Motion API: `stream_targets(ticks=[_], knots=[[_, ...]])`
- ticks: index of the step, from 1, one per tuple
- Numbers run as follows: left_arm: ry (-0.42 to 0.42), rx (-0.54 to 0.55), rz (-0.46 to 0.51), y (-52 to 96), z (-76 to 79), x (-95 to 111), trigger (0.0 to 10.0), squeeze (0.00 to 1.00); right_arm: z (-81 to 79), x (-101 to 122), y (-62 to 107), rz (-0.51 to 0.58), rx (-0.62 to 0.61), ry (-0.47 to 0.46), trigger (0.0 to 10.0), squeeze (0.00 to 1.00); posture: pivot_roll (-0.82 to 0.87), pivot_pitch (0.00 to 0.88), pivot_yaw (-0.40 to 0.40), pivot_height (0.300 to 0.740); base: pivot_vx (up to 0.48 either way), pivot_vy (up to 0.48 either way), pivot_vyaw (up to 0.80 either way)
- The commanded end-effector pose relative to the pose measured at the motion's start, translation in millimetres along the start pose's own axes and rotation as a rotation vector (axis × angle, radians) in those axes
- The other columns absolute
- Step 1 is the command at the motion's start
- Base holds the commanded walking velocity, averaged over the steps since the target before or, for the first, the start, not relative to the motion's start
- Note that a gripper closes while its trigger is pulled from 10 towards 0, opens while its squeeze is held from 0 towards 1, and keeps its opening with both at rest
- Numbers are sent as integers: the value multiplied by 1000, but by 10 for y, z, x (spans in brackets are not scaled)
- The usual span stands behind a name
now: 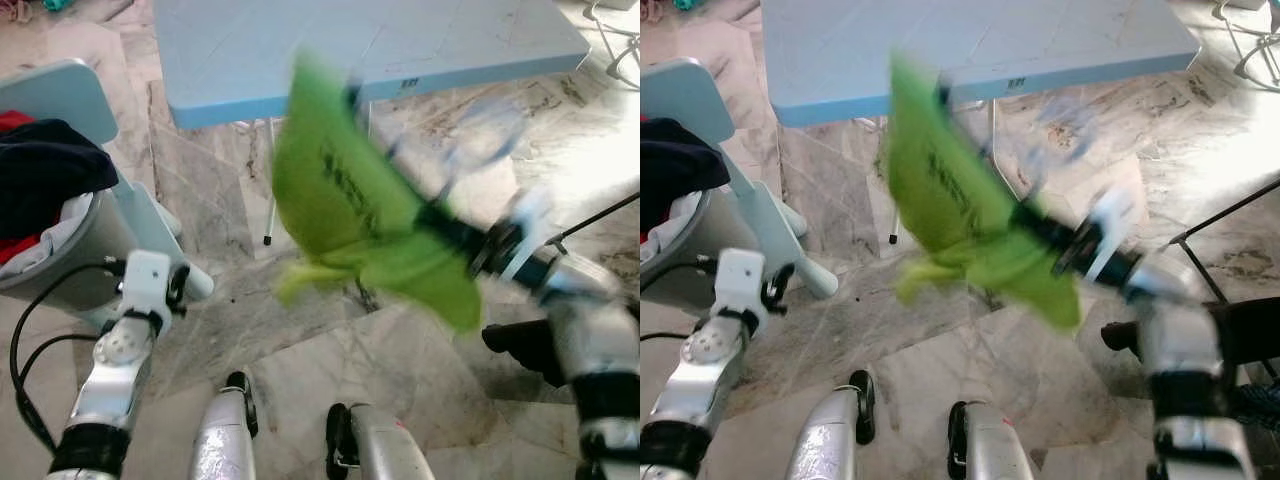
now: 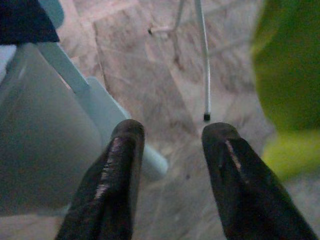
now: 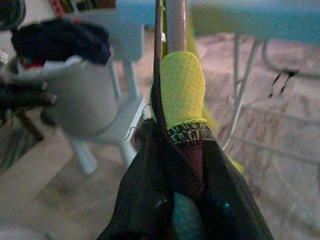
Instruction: Hang hanger
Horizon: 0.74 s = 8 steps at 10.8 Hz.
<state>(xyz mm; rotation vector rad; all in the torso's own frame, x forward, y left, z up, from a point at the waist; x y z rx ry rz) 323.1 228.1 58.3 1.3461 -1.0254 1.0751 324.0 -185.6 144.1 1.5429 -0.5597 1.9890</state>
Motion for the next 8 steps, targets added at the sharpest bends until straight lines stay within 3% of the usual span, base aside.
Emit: stream_targets(ticks=[1,3,4,5,7,8], knots=[[37,-14,34,-3,54,81,10000,1000,-17,101,-3,21,8,55,10000,0,-14,269,-98,740,0,0,0],[105,-47,64,-74,235,172,10000,1000,-127,-122,-28,-79,-44,67,10000,0,-23,270,-97,740,0,0,0],[143,-79,46,-94,376,115,10000,1000,-191,-282,-71,-131,-171,57,10000,0,-29,273,-96,740,0,0,0],[133,-107,43,-99,466,112,10000,1000,-306,-352,-101,-144,-212,-9,10000,0,-27,275,-98,740,0,0,0],[166,-111,35,-100,513,107,10000,1000,-541,-391,-122,-136,-257,-36,10000,0,-20,279,-101,740,0,0,0],[211,-127,29,-124,585,133,10000,1000,-625,-367,-145,-139,-305,47,10000,0,-23,282,-101,740,0,0,0]])
Point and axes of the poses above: a point about 5 cm out from each wrist's last joint towards the gripper, its own y axis pointing back from the gripper into the wrist, its own x axis along the axis of the wrist's last joint, z = x × y, the point moved 4 cm from there along -y, pointing out of the wrist towards the gripper, and after that the axes turned 11 degrees about y, right-handed, at the moved point
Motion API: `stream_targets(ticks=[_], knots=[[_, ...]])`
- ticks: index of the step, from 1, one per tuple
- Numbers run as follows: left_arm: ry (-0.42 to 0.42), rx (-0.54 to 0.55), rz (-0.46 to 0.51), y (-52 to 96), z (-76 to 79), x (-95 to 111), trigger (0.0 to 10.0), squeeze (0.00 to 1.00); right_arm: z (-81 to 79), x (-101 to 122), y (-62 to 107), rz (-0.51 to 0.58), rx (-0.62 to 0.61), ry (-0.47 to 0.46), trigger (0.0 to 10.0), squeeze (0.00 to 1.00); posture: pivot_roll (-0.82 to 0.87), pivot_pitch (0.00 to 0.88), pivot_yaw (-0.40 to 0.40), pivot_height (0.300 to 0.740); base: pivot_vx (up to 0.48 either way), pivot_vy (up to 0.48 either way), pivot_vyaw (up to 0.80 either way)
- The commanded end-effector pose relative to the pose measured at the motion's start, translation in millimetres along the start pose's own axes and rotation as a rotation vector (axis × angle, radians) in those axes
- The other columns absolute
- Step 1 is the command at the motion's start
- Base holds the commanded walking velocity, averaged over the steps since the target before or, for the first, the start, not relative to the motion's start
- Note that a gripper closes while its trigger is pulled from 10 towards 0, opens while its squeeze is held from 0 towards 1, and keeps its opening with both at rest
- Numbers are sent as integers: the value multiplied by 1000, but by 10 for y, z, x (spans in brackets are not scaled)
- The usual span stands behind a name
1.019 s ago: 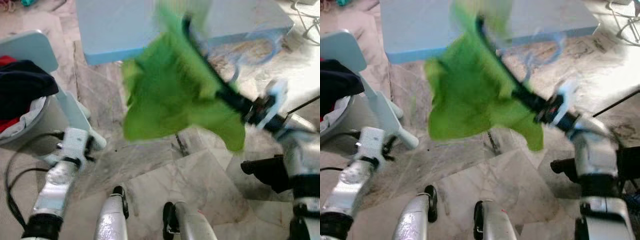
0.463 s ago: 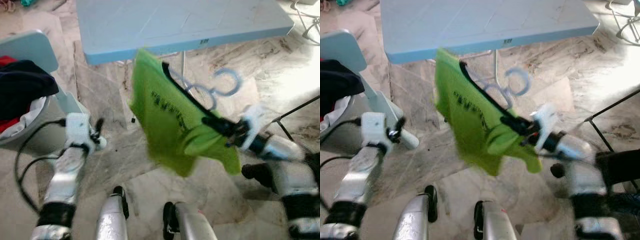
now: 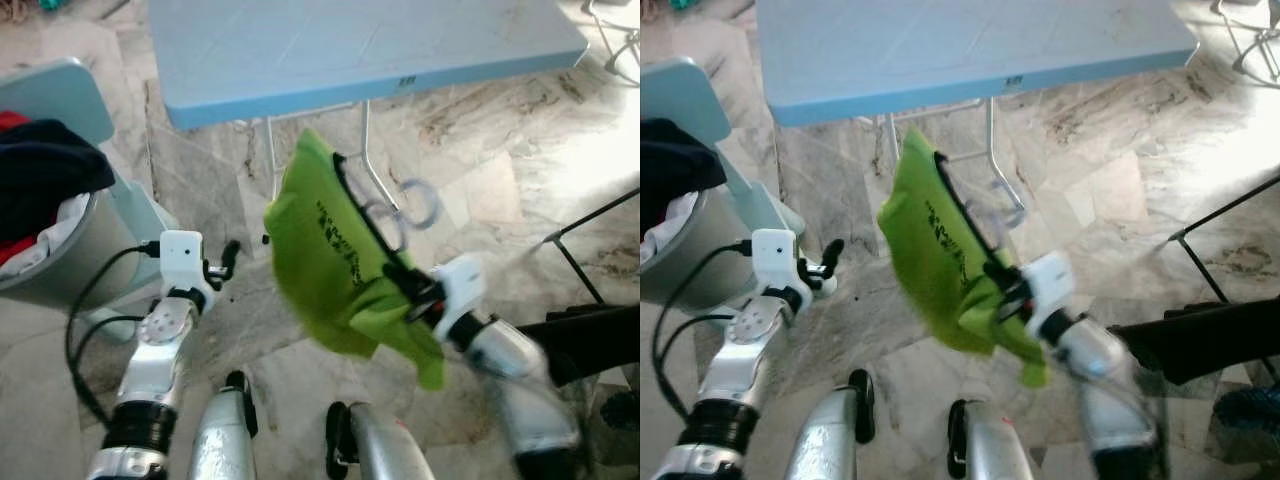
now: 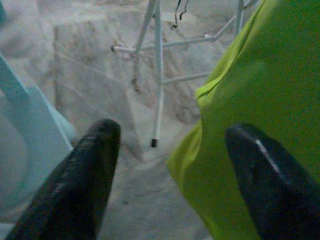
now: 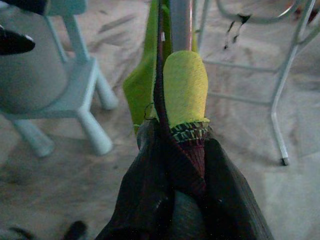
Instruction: Hang hanger
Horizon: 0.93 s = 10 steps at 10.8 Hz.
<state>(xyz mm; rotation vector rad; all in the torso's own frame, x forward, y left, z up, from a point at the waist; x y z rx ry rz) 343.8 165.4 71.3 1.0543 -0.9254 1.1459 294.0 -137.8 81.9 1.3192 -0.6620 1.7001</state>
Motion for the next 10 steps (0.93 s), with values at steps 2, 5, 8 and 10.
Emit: stream_targets(ticks=[2,5,8,10], knots=[[126,-85,-19,-71,247,40,10000,1000,-44,168,-20,56,-95,227,10000,0,-37,279,-104,740,0,0,0],[146,-150,-40,-189,525,65,10000,345,-250,-12,-90,-8,-151,221,10000,0,-40,278,-101,740,0,0,0],[54,-257,-61,-143,641,2,10000,0,-341,-195,-2,-65,-145,158,10000,0,-46,279,-101,740,0,0,0],[-153,-345,-79,-22,646,-139,10000,0,-219,-185,-32,-74,-214,30,10000,0,-45,279,-100,740,0,0,0]])
Point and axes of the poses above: a point about 5 cm out from each wrist's last joint towards the gripper, its own y axis pointing back from the gripper into the wrist, its own x axis along the axis of the wrist's last joint, z = x × y, the point moved 4 cm from there along -y, pointing out of the wrist towards the gripper, and after that the axes turned 11 degrees about y, right-handed, at the moved point
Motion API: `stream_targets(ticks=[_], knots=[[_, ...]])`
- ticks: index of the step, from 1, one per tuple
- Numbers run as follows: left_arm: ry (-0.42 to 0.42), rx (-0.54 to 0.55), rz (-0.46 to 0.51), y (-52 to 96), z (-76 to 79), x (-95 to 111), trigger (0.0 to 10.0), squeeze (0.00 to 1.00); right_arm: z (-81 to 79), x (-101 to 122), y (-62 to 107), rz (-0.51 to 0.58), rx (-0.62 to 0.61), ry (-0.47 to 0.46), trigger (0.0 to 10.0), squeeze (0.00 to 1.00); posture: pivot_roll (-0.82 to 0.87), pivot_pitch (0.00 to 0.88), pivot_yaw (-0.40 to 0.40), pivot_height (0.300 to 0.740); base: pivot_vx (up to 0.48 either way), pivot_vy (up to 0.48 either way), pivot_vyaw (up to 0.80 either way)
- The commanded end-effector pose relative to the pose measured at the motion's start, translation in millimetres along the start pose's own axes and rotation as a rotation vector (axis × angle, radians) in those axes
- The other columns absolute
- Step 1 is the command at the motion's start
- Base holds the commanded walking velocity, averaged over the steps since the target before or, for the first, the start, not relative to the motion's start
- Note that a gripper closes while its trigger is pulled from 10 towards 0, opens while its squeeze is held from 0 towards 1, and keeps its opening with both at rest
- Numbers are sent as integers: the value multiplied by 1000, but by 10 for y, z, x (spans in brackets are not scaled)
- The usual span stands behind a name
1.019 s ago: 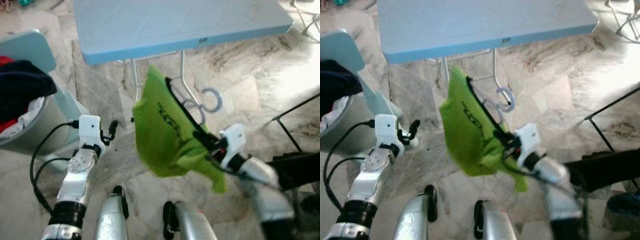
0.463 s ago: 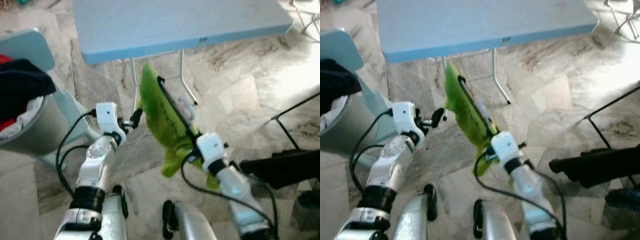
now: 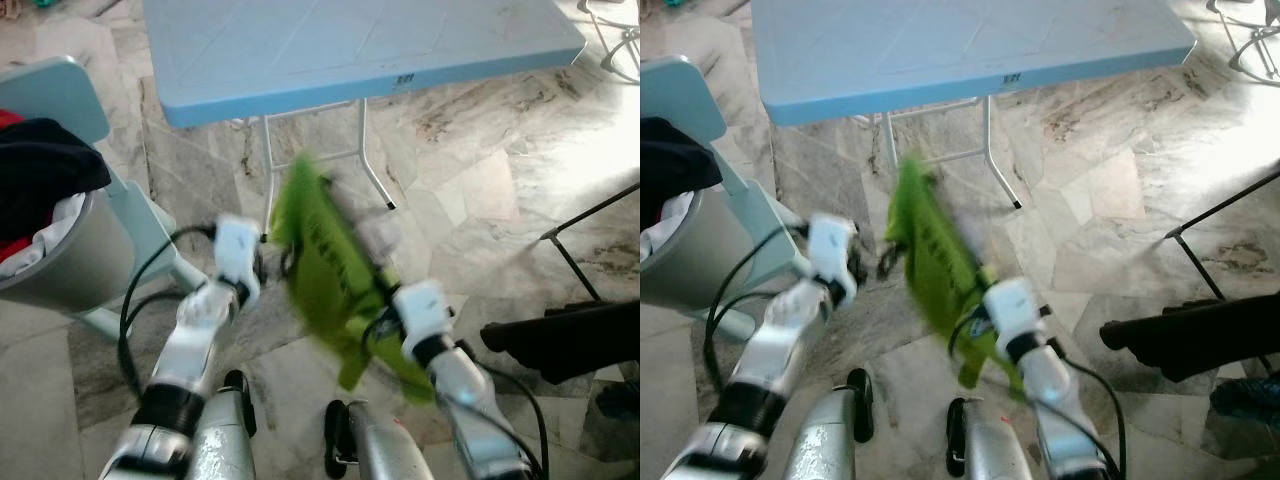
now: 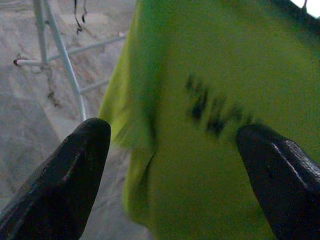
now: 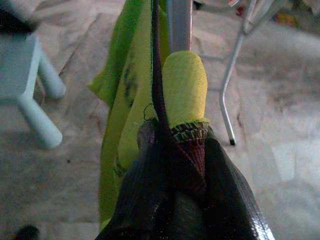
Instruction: Hang hanger
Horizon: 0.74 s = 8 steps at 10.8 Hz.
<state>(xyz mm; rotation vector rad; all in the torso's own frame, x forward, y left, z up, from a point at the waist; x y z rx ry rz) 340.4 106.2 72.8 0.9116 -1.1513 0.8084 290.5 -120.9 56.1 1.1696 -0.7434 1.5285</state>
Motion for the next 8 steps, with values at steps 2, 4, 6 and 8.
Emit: stream_targets(ticks=[2,4,6,8], knots=[[-94,-58,-52,240,-10,-185,10000,0,297,-3,21,-37,-126,-131,10000,0,-35,280,-88,740,0,0,0],[-115,66,-3,590,-284,-134,10000,0,617,34,150,-45,-177,-158,10000,0,-16,290,-39,740,0,0,0],[-108,142,43,836,-350,-93,10000,0,710,68,255,-55,-158,-121,10000,0,-7,276,-13,740,0,0,0],[-130,99,97,763,-213,26,10000,0,578,233,220,10,-157,-213,10000,0,13,264,-45,740,0,0,0]])
Point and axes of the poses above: a point about 5 cm out from each wrist's last joint towards the gripper, its own y axis pointing back from the gripper into the wrist, its own x axis along the axis of the wrist's last joint, z = x × y, the point moved 4 cm from there along -y, pointing out of the wrist towards the gripper, and after that the axes turned 11 degrees about y, right-handed, at the moved point
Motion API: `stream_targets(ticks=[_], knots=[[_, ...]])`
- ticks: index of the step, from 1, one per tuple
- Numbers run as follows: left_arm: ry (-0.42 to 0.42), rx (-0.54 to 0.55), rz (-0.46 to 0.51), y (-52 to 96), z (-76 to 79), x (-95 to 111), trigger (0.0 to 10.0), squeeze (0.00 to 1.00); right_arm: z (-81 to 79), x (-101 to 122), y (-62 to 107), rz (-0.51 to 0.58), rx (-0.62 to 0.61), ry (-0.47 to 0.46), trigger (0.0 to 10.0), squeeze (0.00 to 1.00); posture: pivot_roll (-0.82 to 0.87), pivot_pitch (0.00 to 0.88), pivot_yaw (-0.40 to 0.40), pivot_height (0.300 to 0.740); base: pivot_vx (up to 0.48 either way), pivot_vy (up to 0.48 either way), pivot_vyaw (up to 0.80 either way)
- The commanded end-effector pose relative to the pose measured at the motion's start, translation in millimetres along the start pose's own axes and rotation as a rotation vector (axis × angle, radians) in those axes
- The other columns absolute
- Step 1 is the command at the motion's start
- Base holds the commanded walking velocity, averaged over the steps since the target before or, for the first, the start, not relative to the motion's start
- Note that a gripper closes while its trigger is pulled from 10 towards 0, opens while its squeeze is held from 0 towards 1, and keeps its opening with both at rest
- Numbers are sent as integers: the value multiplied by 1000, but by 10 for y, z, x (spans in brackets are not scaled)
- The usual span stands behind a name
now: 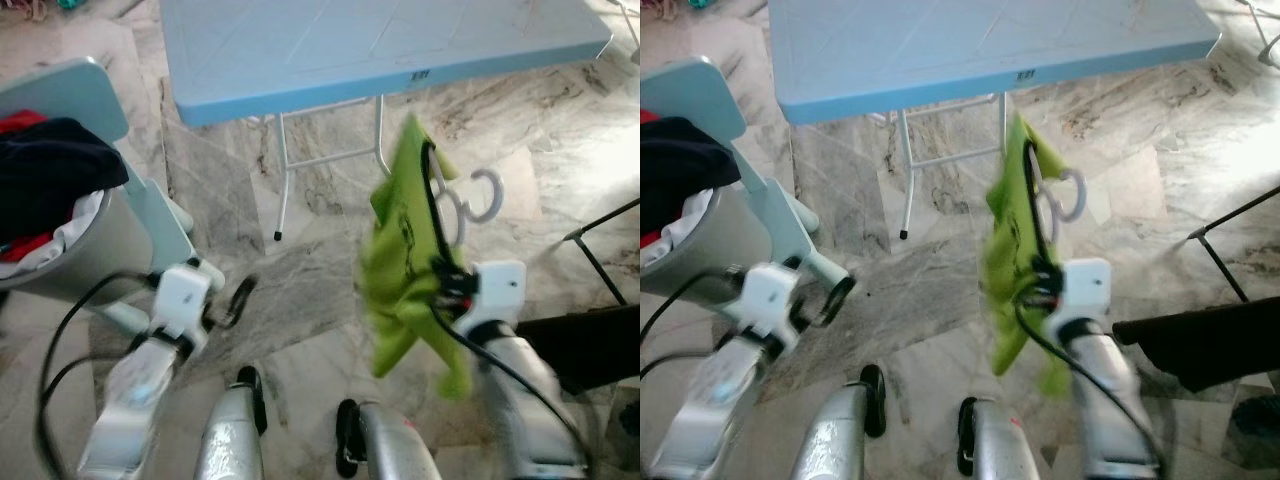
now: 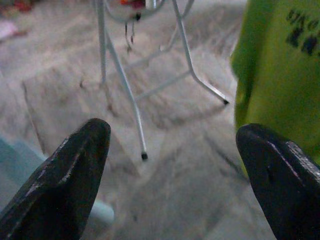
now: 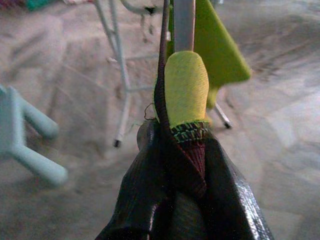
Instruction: Hang hanger
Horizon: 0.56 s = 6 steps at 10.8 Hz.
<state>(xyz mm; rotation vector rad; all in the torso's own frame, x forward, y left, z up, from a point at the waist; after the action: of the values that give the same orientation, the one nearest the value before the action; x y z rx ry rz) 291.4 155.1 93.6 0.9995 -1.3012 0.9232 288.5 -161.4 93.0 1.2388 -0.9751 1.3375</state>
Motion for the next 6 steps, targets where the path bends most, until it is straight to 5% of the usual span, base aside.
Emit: stream_targets(ticks=[1,3,6], knots=[[-6,32,-20,-14,-57,-22,10000,0,-35,118,20,61,-6,26,10000,0,16,262,-49,740,0,0,0],[-3,84,20,-89,-171,81,10000,0,-175,191,-14,84,-17,42,10000,0,-4,250,-42,740,0,0,0],[-8,124,36,-108,-179,92,10000,0,-88,212,-96,85,-55,32,10000,0,2,244,-40,740,0,0,0]])
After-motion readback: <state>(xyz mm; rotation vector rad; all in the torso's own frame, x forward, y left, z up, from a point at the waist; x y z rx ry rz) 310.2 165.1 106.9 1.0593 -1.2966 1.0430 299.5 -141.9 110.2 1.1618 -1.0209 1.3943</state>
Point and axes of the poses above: a point about 5 cm out from each wrist's last joint towards the gripper, its own y axis pointing back from the gripper into the wrist, its own x axis along the axis of the wrist's last joint, z = x × y, the point moved 4 cm from there along -y, pointing out of the wrist towards the gripper, and after that the axes turned 11 degrees about y, right-handed, at the moved point
